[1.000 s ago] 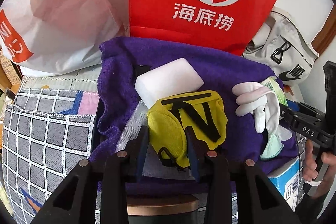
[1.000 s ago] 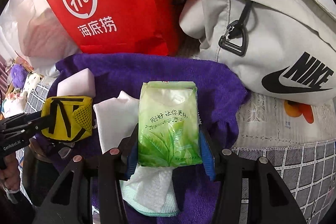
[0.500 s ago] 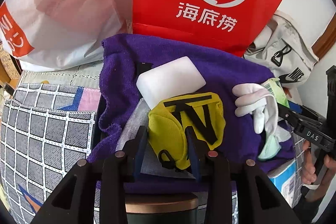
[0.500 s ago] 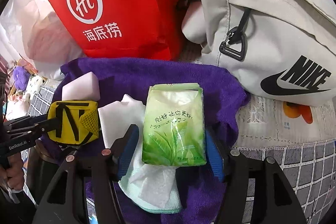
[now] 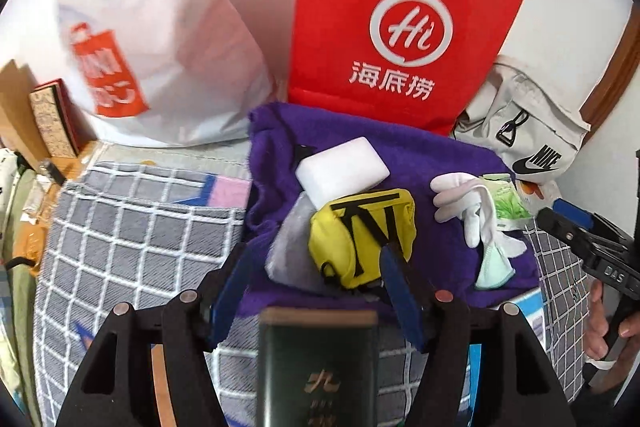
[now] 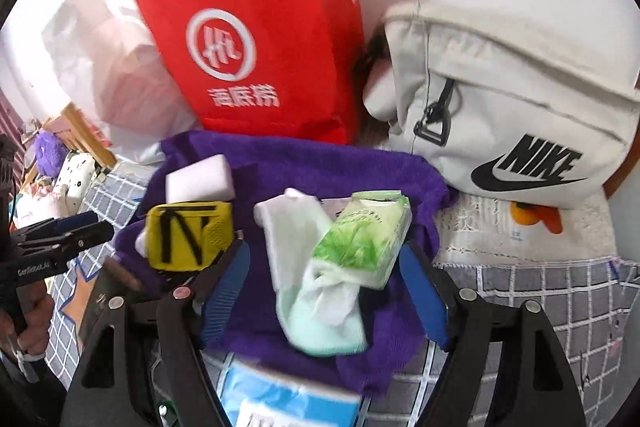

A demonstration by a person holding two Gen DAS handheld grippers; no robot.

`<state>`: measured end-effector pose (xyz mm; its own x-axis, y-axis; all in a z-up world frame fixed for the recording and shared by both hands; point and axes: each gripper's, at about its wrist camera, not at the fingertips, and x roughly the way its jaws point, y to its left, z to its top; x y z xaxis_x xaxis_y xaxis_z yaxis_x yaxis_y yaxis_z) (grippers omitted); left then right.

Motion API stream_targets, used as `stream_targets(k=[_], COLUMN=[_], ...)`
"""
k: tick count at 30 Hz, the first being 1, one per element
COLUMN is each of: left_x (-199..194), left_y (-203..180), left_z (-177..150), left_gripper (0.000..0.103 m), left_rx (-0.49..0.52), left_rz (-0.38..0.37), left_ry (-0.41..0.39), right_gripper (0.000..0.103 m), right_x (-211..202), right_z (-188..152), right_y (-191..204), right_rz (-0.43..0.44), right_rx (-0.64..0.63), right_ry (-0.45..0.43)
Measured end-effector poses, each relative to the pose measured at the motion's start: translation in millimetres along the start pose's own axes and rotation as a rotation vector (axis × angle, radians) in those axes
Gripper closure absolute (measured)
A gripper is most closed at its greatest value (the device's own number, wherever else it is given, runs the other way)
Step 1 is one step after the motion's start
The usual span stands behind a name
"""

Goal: Organize soft objects
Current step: 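Withdraw the left gripper while the right gripper grasps the green snack packet on the bed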

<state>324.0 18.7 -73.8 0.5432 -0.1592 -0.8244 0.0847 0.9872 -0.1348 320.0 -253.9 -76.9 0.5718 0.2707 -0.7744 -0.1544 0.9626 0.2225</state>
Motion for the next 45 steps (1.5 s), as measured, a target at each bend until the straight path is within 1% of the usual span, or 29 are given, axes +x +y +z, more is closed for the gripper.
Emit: stream_targets(k=[3,7,12,14,16,17,20,22,23,24,27,29,31,33,34,35,36,37,38,39,40,41,42,45], left_x=[-17,-34,-56,-63,-68,-69,-70,-68,-68,-67,-63,-62,-61,-60,-60,-61,-62,-63,-65,-66,-68,-69,-70,-72], left_y=[4,10,18,21,26,27,33,36,38,39,42,46,49,52,54,55,56,57,57,58,59,61,62,66], left_z=[-11,-31,-58,-69,-79,-83,-97,-106,-109,-112,-120,-124,-127,-129,-130,-131,-132,-132,-133,-134,-135,-136,-137,-142], left_gripper=[0.039,0.039,0.039,0.039,0.039,0.039,0.039,0.039,0.039,0.039,0.039,0.039,0.039,0.039,0.039,0.039,0.039,0.039,0.039,0.039,0.039,0.039,0.039,0.039], left_rx=[-0.013,-0.024,-0.043,-0.053,-0.067,-0.073,-0.085,-0.088,-0.089,-0.087,-0.087,-0.089,-0.091,-0.099,-0.102,-0.104,-0.104,-0.105,-0.106,-0.106,-0.108,-0.11,-0.11,-0.114], left_rz=[0.005,0.015,0.016,0.02,0.015,0.013,-0.001,-0.007,-0.007,-0.009,-0.02,-0.036,-0.042,-0.05,-0.056,-0.059,-0.061,-0.064,-0.068,-0.07,-0.071,-0.071,-0.069,-0.059], left_ry=[-0.014,-0.012,-0.021,-0.026,-0.027,-0.027,-0.025,-0.02,-0.018,-0.018,-0.01,-0.005,-0.006,-0.006,-0.005,-0.005,-0.007,-0.011,-0.015,-0.017,-0.02,-0.023,-0.023,-0.02], right_gripper=[0.025,0.025,0.026,0.029,0.035,0.035,0.037,0.045,0.045,0.045,0.05,0.051,0.051,0.051,0.051,0.054,0.075,0.082,0.083,0.09,0.093,0.094,0.096,0.097], right_x=[-21,-38,-43,-43,-38,-35,-23,-15,-10,-6,10,18,24,28,28,27,27,26,25,24,22,20,16,8], right_z=[-14,-41,-81,-97,-113,-120,-141,-153,-157,-160,-167,-170,-174,-180,-181,-181,-180,-179,-179,-178,-178,-178,-179,-188], right_y=[13,35,65,76,90,97,120,135,141,146,155,157,162,168,169,168,167,165,162,159,156,154,153,158], right_rz=[0.067,0.098,0.142,0.16,0.168,0.17,0.138,0.117,0.109,0.101,0.055,0.017,-0.035,-0.067,-0.071,-0.059,-0.036,-0.014,-0.006,0.011,0.03,0.063,0.116,0.221], right_rx=[0.003,-0.023,-0.09,-0.121,-0.158,-0.181,-0.259,-0.318,-0.341,-0.358,-0.381,-0.385,-0.435,-0.495,-0.5,-0.485,-0.469,-0.444,-0.424,-0.392,-0.364,-0.331,-0.297,-0.245], right_ry=[-0.023,-0.037,0.002,0.026,0.062,0.078,0.124,0.154,0.168,0.178,0.218,0.244,0.25,0.26,0.258,0.266,0.281,0.293,0.292,0.298,0.301,0.309,0.318,0.329])
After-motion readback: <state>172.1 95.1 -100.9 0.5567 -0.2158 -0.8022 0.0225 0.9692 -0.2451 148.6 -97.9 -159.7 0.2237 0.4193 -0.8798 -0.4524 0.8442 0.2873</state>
